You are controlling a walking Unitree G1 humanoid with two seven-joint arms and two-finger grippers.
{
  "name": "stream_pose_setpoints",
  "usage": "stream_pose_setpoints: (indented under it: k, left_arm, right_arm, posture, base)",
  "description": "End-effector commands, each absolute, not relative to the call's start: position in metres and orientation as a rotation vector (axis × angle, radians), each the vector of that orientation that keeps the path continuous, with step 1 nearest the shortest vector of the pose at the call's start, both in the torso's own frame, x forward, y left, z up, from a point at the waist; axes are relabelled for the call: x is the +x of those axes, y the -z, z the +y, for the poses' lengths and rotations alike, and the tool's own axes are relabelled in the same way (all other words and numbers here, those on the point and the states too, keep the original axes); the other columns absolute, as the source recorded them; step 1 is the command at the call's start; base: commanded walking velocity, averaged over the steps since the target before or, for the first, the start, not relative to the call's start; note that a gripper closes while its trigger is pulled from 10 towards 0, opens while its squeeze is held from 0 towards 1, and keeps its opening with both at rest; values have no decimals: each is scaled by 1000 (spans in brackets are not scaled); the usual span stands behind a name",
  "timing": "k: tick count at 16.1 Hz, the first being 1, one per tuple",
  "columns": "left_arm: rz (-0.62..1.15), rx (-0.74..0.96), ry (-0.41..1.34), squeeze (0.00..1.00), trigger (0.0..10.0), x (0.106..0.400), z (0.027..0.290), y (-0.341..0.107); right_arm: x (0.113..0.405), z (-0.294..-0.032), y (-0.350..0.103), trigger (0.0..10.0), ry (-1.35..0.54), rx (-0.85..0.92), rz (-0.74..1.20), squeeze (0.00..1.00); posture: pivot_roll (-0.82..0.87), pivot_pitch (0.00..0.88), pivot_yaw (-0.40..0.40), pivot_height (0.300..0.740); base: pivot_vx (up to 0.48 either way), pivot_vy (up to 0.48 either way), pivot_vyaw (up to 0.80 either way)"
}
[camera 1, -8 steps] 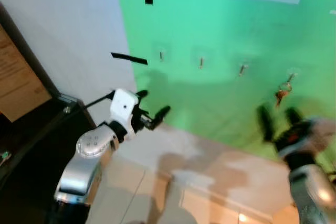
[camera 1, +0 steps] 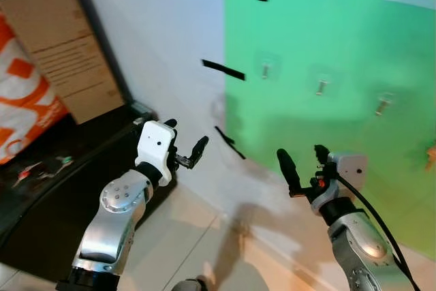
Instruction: Hang keys on a hook
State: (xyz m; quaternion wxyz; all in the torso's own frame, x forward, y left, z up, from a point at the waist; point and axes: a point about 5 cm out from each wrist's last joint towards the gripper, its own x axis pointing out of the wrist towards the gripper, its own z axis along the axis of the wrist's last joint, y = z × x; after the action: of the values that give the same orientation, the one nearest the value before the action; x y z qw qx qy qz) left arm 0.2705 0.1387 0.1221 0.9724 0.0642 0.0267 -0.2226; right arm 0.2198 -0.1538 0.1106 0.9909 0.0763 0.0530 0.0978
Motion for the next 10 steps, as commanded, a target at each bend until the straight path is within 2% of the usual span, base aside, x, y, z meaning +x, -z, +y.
stream_pose_setpoints:
  k: [1,4,10]
  left_arm:
    - [56,141,420,0,10000,268,143,-121]
    - [59,155,393,0,10000,266,148,-118]
    - [51,158,365,0,10000,266,148,-118]
  right_arm:
    - [226,-153,-113,10000,-210,175,108,1000]
    - [229,-165,-105,10000,-107,178,236,1000]
    - [228,-165,-105,10000,-149,33,223,1000]
  posture:
    - [-84,0,73,740]
    - [-83,0,68,740]
    - [-60,0,43,740]
  base:
    - [0,0,800]
    - [0,0,800]
    - [0,0,800]
